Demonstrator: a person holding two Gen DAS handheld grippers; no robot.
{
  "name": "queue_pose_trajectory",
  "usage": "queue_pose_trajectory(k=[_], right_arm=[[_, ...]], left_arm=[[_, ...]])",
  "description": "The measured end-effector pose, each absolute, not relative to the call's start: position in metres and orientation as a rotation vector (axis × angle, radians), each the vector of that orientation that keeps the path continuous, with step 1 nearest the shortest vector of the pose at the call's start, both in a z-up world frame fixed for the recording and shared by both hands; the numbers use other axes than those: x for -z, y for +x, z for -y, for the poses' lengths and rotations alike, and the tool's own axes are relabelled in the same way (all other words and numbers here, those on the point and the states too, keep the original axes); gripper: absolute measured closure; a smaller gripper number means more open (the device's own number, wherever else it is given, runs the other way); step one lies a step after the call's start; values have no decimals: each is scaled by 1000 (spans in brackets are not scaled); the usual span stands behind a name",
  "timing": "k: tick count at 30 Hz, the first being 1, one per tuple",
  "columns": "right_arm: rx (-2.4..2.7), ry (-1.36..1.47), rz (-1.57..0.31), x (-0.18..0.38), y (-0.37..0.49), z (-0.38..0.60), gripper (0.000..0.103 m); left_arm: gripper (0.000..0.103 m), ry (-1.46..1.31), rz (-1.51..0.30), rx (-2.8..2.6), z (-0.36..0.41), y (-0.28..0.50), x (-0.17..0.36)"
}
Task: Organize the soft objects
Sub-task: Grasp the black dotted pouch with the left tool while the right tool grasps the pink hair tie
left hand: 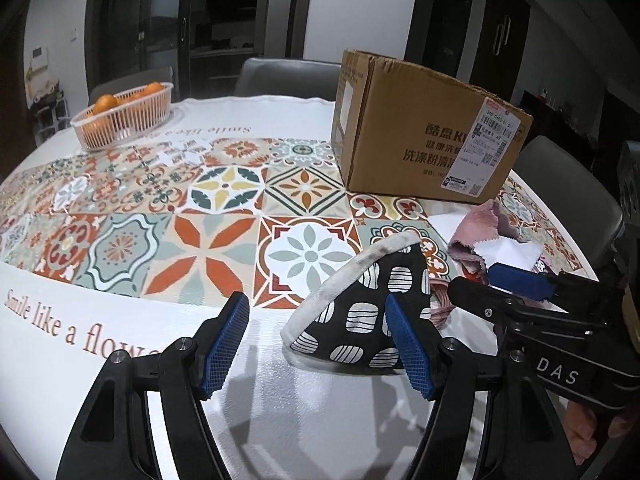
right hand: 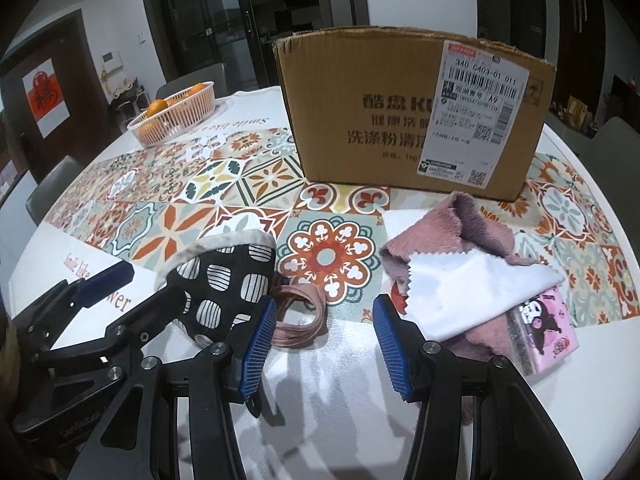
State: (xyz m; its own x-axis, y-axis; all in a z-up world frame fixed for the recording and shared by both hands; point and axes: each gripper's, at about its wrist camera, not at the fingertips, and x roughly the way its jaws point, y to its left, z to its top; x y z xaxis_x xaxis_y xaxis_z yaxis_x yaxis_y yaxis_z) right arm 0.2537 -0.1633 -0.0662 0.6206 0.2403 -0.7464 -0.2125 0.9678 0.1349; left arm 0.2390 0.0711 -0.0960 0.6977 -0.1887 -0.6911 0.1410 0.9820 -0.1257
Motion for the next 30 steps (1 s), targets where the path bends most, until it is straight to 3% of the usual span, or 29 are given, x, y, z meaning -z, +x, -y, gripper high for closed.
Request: queue_pose_trajectory(k=[6,16,21,30], right_arm=[[-265,41,-881,73,263,161,59],[-293,40,-921,85,269,155,83],[-292,34,-919,87,268,156,95],[-282,47,-889,77,263,161,97]], left_arm=[[37,-128,-822,209,-73,250,106],[68,-201,-834,218,-74,251,114],[74,-199,-822,210,-74,247,111],[79,-183,-767,182,-73,238,91]])
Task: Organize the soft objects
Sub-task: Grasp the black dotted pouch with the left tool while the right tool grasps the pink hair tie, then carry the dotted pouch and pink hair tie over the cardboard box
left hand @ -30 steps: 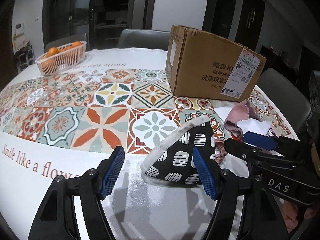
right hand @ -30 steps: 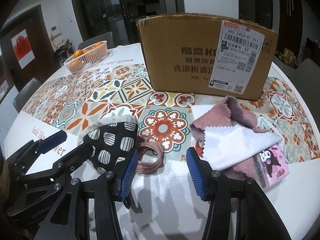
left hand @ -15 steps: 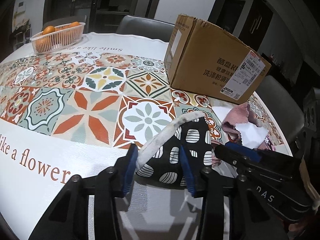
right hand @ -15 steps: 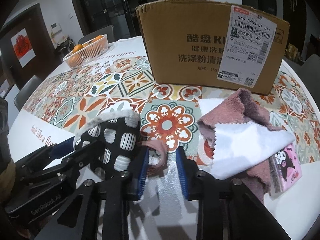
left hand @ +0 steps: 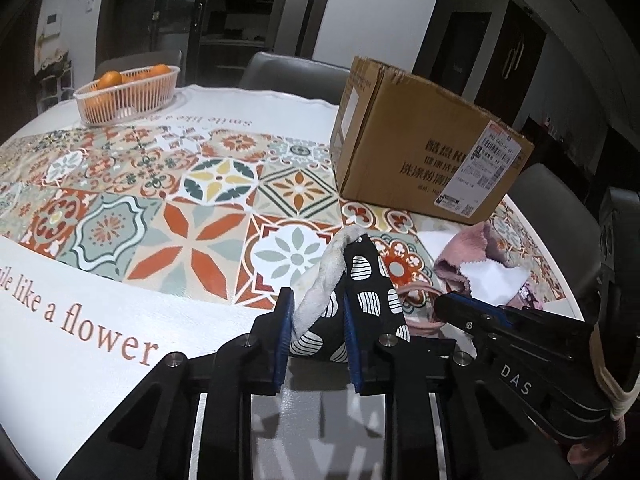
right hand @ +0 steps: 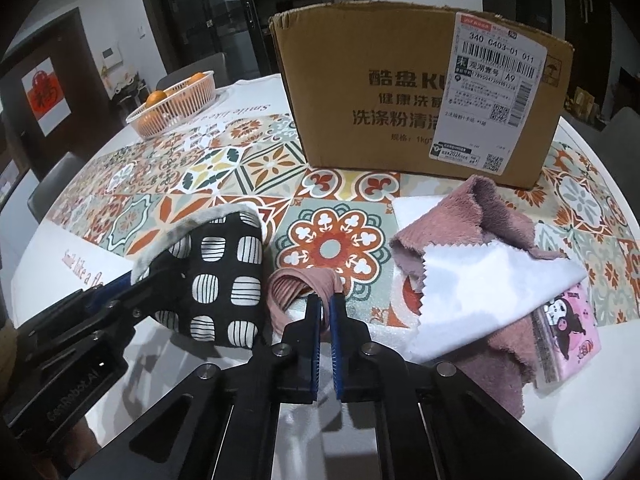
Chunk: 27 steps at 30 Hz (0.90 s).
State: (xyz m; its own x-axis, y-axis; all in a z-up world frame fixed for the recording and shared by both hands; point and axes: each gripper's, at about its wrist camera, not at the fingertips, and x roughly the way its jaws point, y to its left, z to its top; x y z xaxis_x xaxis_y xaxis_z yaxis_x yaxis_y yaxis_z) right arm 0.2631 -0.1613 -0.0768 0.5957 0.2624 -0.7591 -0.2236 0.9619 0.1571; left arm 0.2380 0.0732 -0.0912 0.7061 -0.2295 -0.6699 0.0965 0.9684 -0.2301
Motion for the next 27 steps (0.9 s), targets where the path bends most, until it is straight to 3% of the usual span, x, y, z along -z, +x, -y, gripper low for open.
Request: queue_pose_trajectory(k=[27], right_arm=[[-208,62,-642,-6,230,193,97]], left_arm=[[79,-146,-548,163,-55,208,14]])
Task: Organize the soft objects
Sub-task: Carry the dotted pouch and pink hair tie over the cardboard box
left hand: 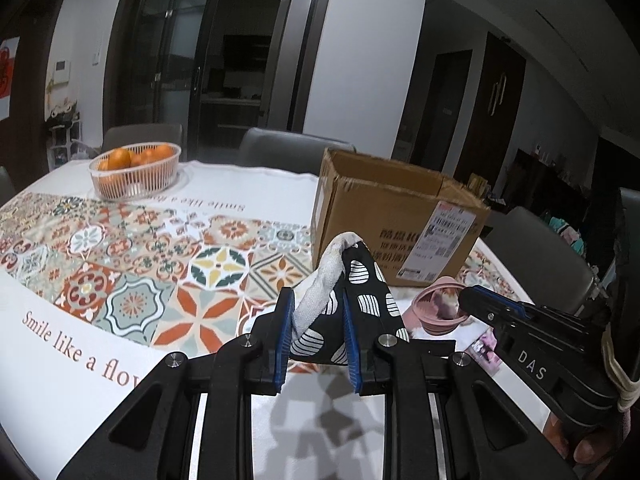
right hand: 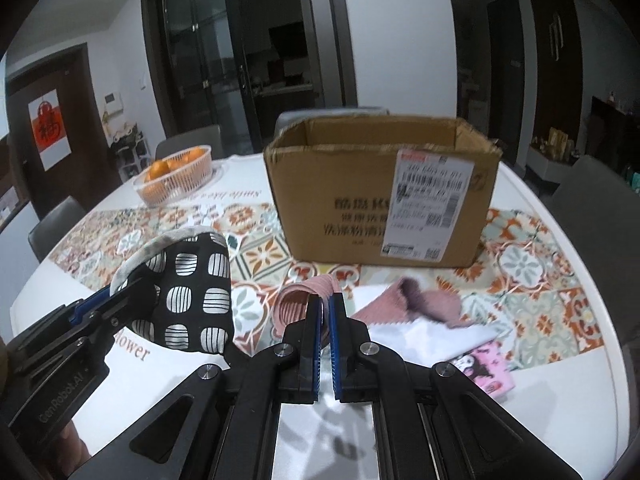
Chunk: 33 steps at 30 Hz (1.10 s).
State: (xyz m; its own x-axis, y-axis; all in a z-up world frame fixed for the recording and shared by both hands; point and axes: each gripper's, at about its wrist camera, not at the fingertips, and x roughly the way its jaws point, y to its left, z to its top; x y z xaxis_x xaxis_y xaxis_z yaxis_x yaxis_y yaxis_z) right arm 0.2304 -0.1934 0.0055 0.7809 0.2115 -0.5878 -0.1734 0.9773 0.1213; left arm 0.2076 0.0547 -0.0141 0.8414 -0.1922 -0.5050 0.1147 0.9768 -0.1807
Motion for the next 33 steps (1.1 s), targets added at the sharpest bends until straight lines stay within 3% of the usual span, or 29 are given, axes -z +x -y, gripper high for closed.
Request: queue_pose_trajectory(k=[33], right_arm=[[-130,85,-317,-106,232,234,97]], left_arm=[[79,-109,-280,215,-21,235,-80]])
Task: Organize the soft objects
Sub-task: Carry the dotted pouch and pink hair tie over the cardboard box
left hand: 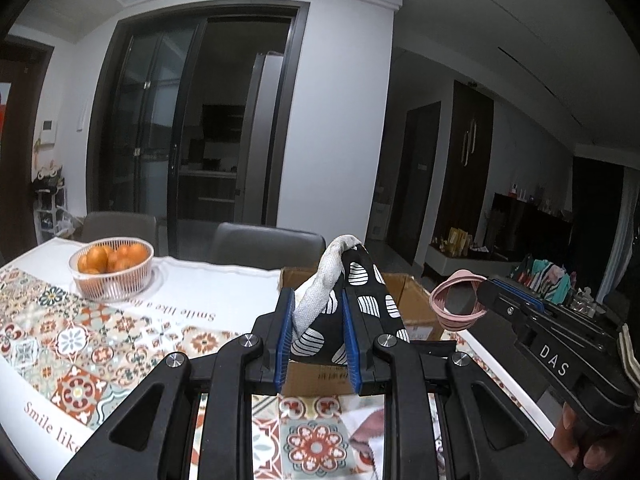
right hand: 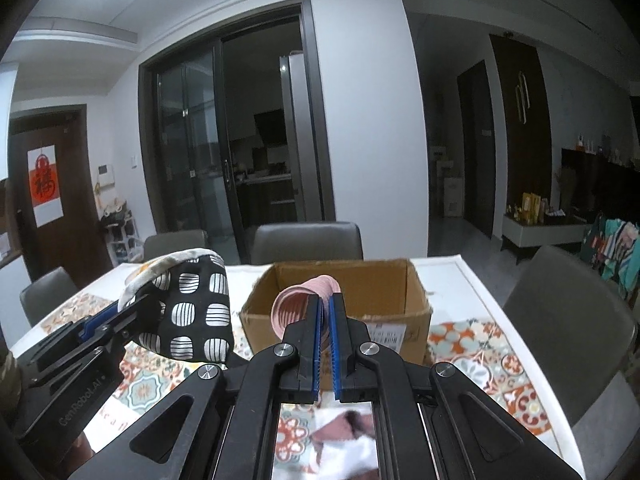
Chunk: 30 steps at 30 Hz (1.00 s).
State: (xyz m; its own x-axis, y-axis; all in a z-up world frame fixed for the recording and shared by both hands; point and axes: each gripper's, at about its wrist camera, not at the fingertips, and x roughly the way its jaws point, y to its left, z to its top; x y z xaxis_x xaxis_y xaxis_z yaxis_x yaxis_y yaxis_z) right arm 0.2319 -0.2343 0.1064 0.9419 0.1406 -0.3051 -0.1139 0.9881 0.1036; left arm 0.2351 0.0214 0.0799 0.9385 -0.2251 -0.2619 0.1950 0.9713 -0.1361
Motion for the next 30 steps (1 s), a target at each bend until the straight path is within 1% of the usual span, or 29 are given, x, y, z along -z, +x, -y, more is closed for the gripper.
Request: queue_pose_trajectory(k=[15,30], right_arm=[[-113,70,-265,-120,262,243,97],[-91,58,-294,-107,314,253,97]], left_arm=[[79,-78,-234,228,-8,276,-93],[79,-45,-266,222,12,335,-70]])
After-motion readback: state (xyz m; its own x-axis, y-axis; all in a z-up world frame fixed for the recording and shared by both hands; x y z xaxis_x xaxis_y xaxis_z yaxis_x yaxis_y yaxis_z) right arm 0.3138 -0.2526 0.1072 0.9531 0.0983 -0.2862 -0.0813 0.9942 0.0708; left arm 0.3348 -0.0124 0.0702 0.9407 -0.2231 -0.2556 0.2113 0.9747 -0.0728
